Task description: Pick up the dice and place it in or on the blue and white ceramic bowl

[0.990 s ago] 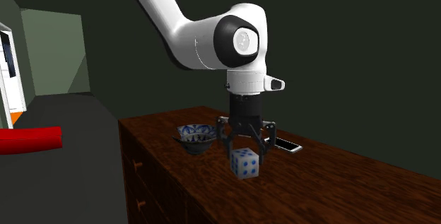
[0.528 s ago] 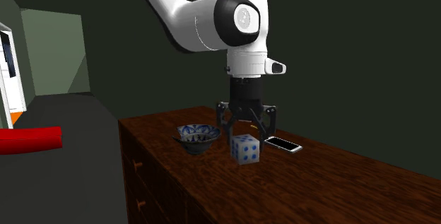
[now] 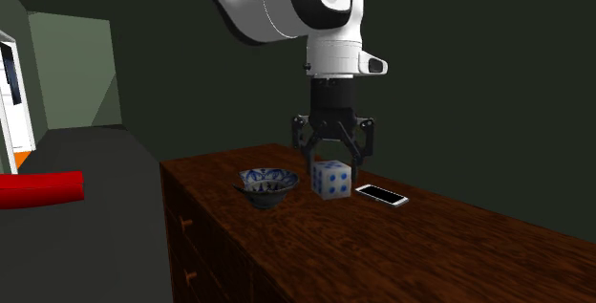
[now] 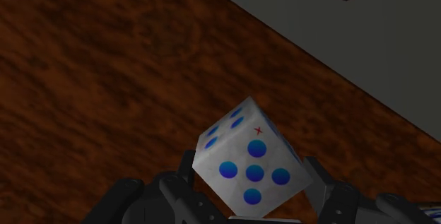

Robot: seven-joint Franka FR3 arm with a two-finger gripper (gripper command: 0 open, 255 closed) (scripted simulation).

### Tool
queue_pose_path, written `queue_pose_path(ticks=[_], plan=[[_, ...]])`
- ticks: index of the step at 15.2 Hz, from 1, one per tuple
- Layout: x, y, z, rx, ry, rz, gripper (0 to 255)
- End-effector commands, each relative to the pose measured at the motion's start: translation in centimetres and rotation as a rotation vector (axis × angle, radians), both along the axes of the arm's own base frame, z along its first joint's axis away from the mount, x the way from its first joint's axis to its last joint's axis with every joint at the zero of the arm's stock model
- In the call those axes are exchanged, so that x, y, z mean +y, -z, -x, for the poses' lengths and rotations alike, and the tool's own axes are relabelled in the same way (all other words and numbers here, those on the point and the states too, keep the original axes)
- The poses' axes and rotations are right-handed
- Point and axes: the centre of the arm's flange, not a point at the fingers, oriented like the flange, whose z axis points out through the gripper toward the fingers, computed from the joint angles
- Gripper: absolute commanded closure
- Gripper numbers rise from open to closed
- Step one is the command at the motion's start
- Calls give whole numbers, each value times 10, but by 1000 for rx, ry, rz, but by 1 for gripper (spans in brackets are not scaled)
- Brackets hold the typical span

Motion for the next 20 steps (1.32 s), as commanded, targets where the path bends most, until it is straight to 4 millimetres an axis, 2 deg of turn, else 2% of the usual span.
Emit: queue_pose_path(ticks=[1,20], plan=[[11,-4,-6,0,0,0,255],[236,-11,-117,0,0,0,255]])
